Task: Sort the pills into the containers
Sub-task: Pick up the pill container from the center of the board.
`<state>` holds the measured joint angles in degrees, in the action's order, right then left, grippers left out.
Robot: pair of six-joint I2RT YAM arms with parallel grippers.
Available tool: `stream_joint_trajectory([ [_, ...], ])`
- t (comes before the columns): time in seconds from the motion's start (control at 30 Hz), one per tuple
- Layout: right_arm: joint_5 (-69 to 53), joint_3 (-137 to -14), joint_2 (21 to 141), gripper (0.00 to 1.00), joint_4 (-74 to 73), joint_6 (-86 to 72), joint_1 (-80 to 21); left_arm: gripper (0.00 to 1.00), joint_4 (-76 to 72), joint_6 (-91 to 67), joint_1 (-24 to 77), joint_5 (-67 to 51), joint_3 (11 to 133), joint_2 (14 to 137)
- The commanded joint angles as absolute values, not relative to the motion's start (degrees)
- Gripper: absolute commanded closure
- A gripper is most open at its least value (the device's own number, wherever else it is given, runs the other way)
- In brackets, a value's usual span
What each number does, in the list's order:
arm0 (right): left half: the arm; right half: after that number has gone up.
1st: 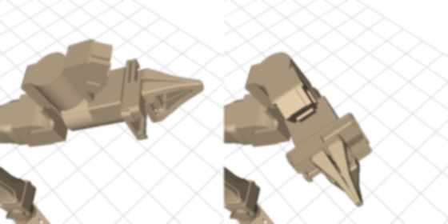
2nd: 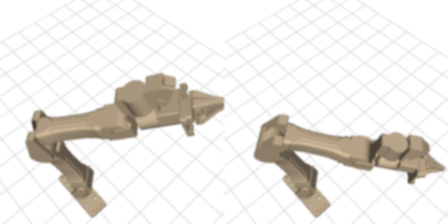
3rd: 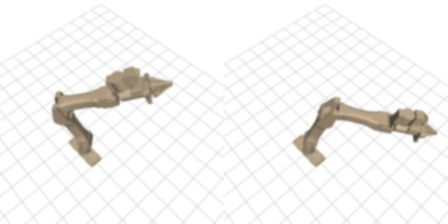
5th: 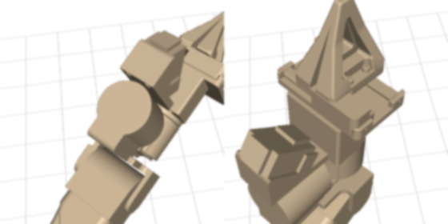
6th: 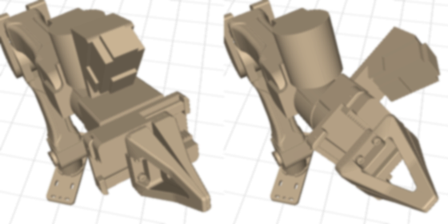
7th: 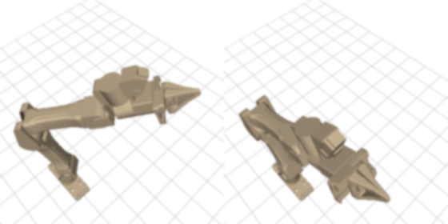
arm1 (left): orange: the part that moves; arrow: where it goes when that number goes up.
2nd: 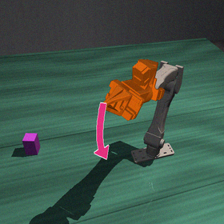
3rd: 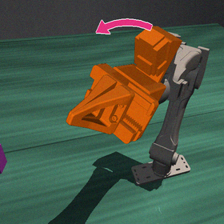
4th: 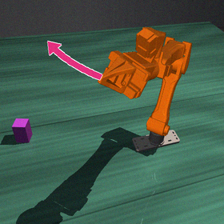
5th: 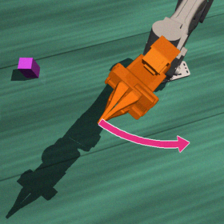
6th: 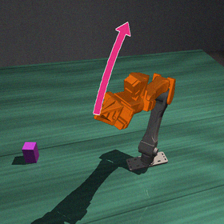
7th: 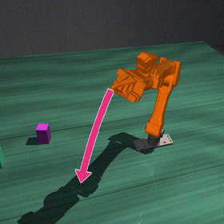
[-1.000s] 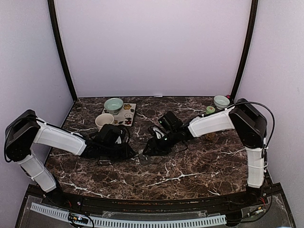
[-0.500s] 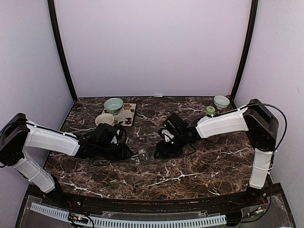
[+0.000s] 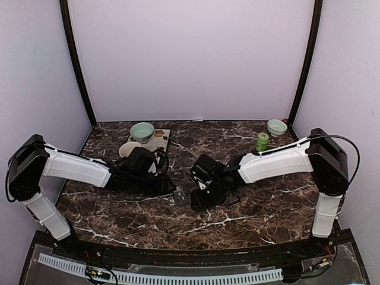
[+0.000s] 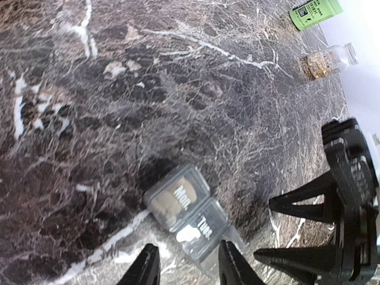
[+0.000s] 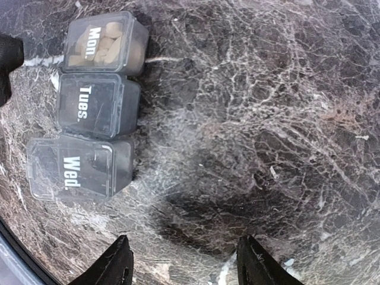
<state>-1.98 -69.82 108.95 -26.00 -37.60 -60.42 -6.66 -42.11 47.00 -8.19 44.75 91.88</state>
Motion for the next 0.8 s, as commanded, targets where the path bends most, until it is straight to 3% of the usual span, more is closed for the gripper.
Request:
stream_joint_trajectory([
  [0.0, 2.2, -72.0, 106.4, 0.39, -27.1, -38.3, -61.9, 0.64, -2.3, -40.0, 47.0, -6.7, 48.6, 94.1],
  [0.23, 4.6, -74.2, 106.7, 0.39, -27.6, -37.8, -63.5, 0.69, 0.5, -39.2, 46.0, -6.0, 51.4, 96.6],
  [0.77, 6.6, -81.2, 109.9, 0.37, -31.5, -35.8, -65.7, 0.69, 1.4, -37.8, 44.5, -6.9, 52.8, 99.3],
])
